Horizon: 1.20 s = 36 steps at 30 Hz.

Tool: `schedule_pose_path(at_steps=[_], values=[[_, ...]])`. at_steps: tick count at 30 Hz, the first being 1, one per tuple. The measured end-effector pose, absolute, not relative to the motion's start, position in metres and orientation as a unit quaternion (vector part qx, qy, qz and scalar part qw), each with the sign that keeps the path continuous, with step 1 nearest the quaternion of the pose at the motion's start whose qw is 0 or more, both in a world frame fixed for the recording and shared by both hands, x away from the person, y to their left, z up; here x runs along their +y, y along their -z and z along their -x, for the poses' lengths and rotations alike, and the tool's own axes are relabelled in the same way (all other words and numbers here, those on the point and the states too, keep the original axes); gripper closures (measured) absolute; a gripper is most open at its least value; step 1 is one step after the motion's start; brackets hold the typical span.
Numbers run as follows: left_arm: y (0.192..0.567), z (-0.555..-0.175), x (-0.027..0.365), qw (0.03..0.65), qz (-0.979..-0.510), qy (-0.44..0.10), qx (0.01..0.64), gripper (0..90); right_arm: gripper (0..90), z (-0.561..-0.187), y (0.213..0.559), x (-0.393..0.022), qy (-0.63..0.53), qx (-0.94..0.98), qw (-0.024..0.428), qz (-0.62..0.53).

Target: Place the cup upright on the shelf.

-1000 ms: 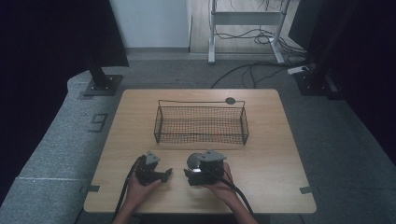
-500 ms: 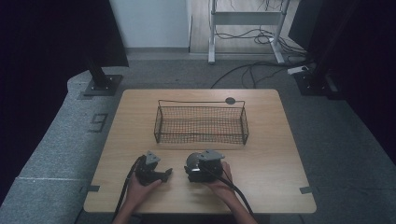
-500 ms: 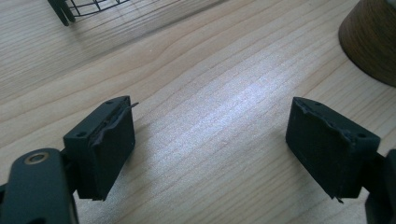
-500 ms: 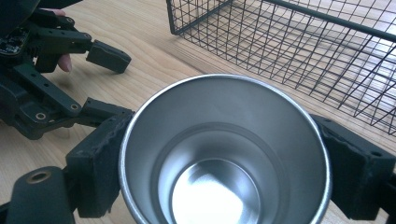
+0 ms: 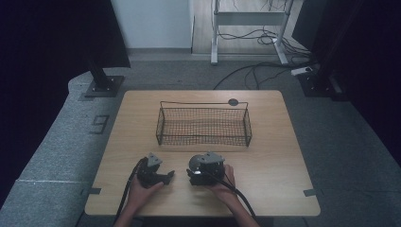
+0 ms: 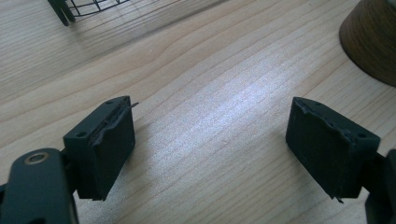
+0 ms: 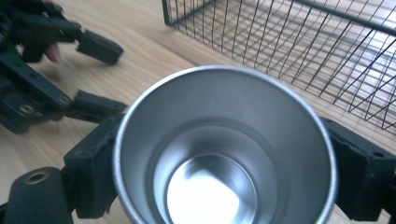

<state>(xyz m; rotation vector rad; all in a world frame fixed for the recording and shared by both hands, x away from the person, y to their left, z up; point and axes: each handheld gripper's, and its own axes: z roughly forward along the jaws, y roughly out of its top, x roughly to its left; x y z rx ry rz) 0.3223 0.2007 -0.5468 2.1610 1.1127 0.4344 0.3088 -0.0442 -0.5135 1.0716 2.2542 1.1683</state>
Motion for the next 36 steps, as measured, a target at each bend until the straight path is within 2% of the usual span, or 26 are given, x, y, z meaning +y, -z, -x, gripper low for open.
schedule_pose_path(at_steps=[11,15,25,36], values=[[0.547,-0.322,0.201,0.330,-0.826,-0.166,0.425,15.7,13.6,-0.310,0.513,-0.046,-0.423,0.803,0.179,-0.379],[0.547,-0.322,0.201,0.330,-0.826,-0.166,0.425,15.8,13.6,-0.309,0.507,-0.051,-0.434,0.789,0.192,-0.390],[0.547,-0.322,0.201,0.330,-0.827,-0.166,0.425,15.7,13.7,-0.307,0.488,-0.065,-0.456,0.779,0.196,-0.383],[0.547,-0.322,0.201,0.331,-0.826,-0.166,0.426,15.8,13.7,-0.307,0.481,-0.074,-0.468,0.784,0.192,-0.360]])
